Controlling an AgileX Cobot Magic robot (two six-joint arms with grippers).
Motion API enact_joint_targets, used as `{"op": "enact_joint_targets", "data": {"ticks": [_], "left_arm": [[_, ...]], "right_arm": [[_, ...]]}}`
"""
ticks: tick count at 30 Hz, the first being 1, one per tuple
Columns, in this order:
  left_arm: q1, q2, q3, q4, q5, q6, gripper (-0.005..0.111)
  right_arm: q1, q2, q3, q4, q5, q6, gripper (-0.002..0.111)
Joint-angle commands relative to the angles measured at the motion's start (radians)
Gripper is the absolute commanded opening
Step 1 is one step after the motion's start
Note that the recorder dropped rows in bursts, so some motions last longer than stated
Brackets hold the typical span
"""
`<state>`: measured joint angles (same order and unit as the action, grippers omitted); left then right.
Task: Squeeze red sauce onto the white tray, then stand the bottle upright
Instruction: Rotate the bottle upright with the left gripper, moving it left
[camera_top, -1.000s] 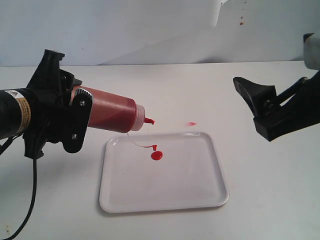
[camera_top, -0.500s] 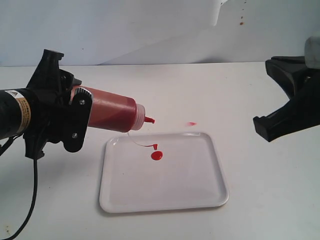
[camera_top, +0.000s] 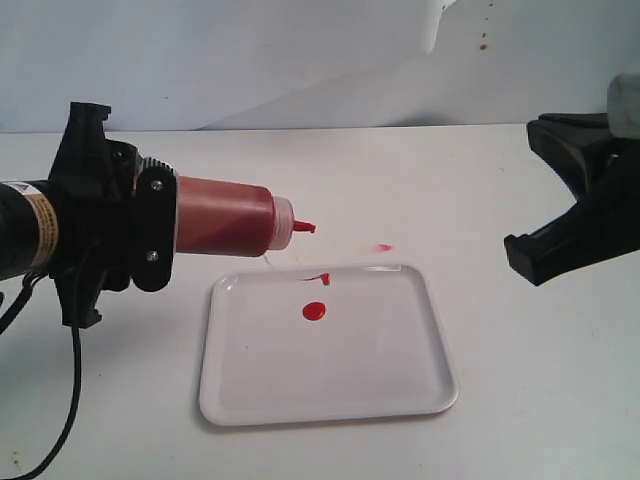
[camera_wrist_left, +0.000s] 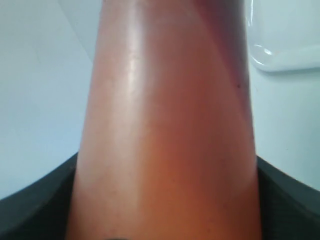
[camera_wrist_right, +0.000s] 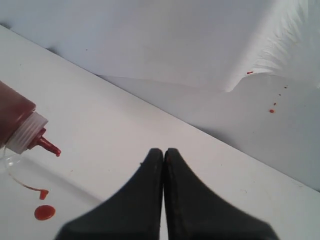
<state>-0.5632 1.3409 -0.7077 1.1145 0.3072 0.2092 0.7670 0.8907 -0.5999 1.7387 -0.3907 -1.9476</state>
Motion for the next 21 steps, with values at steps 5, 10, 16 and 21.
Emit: {"op": "enact_joint_targets", "data": {"ticks": [5,10,16,21], "left_arm": [[-0.006,-0.16,0.013,-0.163,-0.105,-0.031,0.0],[-0.006,-0.208,0.045,-0.163,-0.12,-0.029,0.0],[-0.006,-0.231,0.055,-0.167,-0.123,-0.088,0.0],[-0.006,-0.231,0.055,-0.167,-0.125,-0.152,0.0]], "right_arm": [[0.002,-0.002,0.004,0.003,0.089,-0.006,0.0],[0.002,-0.002,0.004,0.003,0.137,-0.006,0.0],[0.002,-0.002,0.004,0.003,0.194,-0.006,0.0],[0.002,-0.002,0.004,0.003,0.219,-0.006,0.0]]}}
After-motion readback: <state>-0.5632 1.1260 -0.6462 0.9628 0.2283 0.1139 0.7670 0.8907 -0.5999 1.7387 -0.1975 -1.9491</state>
